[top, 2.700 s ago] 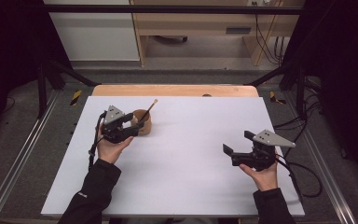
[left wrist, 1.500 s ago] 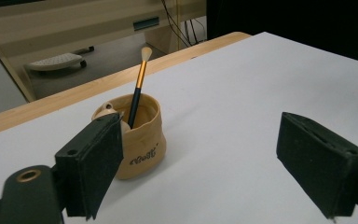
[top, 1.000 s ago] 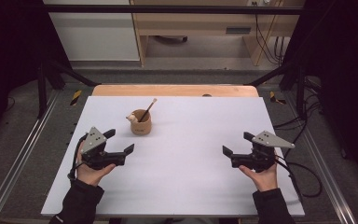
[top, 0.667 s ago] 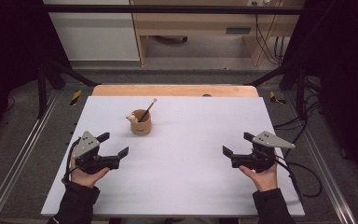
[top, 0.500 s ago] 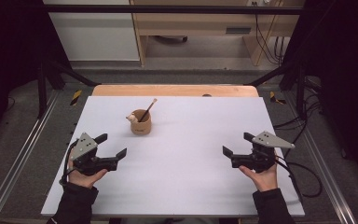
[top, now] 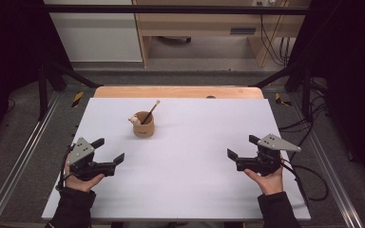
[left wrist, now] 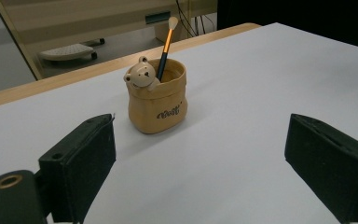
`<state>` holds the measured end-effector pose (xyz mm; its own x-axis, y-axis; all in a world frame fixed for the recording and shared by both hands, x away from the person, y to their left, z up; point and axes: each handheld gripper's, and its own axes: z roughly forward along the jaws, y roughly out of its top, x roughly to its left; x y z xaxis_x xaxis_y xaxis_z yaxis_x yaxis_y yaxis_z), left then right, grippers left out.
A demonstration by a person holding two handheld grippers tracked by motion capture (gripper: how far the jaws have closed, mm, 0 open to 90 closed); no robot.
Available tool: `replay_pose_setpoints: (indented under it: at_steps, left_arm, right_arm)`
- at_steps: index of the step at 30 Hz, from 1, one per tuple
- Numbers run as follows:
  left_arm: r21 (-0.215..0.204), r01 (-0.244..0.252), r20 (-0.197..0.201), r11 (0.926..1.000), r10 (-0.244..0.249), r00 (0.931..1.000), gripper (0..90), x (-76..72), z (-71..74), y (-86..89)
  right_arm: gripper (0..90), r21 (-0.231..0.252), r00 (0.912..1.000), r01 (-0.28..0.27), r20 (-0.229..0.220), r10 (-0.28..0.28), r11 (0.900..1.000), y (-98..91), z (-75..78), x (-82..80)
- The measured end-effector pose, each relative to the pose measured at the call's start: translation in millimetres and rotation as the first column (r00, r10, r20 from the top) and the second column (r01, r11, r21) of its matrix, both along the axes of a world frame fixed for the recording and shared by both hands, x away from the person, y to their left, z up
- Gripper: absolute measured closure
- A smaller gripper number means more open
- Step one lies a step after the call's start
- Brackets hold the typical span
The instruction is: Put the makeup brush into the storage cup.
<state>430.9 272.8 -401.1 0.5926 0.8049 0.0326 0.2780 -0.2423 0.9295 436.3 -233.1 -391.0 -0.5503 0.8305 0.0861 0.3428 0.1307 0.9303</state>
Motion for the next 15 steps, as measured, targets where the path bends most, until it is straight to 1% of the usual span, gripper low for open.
replay_pose_setpoints:
  at_steps: [10, 15]
  left_arm:
    - [-0.003, -0.027, -0.003, 0.9996, 0.027, 0.9996, 7.5, -1.3, -2.8, 11.1]
    - [-0.005, -0.033, -0.004, 0.9995, 0.033, 0.9995, 7.3, -1.5, -3.6, 14.1]
  right_arm:
    - [3.6, -0.007, 1.0000, -0.001, -0.003, 0.001, 1.0000, -0.2, -1.5, 0.5]
    - [3.6, -0.003, 1.0000, 0.001, -0.003, -0.001, 1.0000, -0.3, -1.2, 0.2]
